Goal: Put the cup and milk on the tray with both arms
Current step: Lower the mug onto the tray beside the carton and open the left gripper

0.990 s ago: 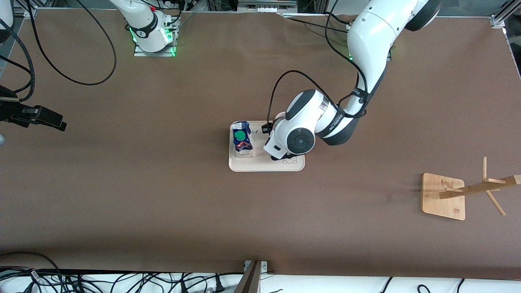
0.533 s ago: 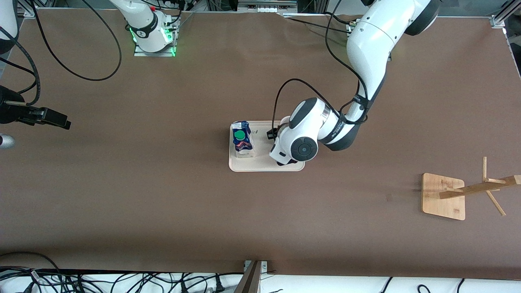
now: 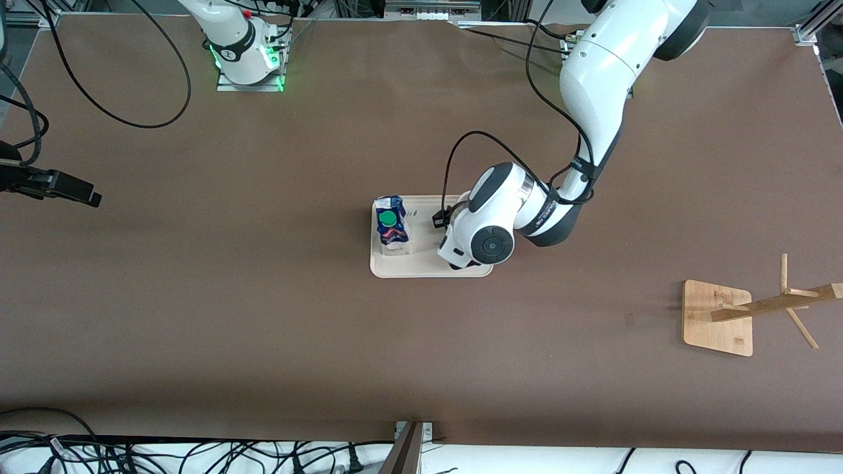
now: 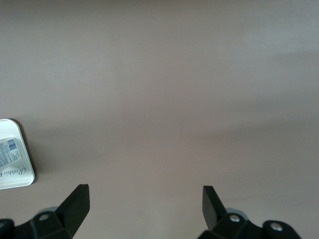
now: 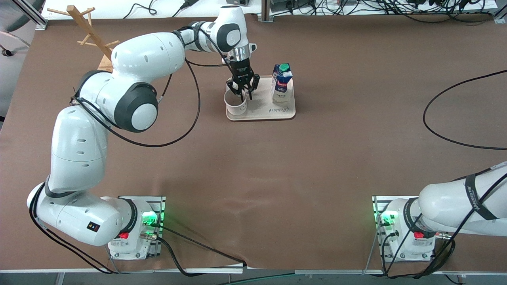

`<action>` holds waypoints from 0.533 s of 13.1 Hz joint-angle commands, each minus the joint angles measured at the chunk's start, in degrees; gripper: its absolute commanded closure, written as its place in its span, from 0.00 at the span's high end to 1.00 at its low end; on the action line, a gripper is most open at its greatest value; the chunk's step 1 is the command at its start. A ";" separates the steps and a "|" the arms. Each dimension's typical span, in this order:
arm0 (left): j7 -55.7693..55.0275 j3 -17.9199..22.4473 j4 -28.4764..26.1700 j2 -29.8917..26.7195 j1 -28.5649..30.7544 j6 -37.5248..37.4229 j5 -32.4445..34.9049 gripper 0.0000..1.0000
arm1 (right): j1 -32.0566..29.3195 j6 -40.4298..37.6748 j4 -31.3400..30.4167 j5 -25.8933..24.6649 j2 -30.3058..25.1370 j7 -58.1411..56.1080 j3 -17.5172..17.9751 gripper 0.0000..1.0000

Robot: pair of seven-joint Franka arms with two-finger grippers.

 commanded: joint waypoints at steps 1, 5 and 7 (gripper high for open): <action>0.53 0.16 1.60 0.41 0.06 -0.53 0.87 1.00 | 0.82 -0.15 -2.37 -1.18 -2.42 -0.27 1.22 1.00; 0.53 0.16 1.60 0.32 0.24 -0.62 0.87 1.00 | 7.06 0.46 -2.37 -1.72 -2.77 -0.62 -4.75 1.00; 0.53 0.16 1.60 0.32 0.24 -0.62 0.96 1.00 | 12.32 0.72 -2.37 -3.03 -2.95 -0.01 -9.13 1.00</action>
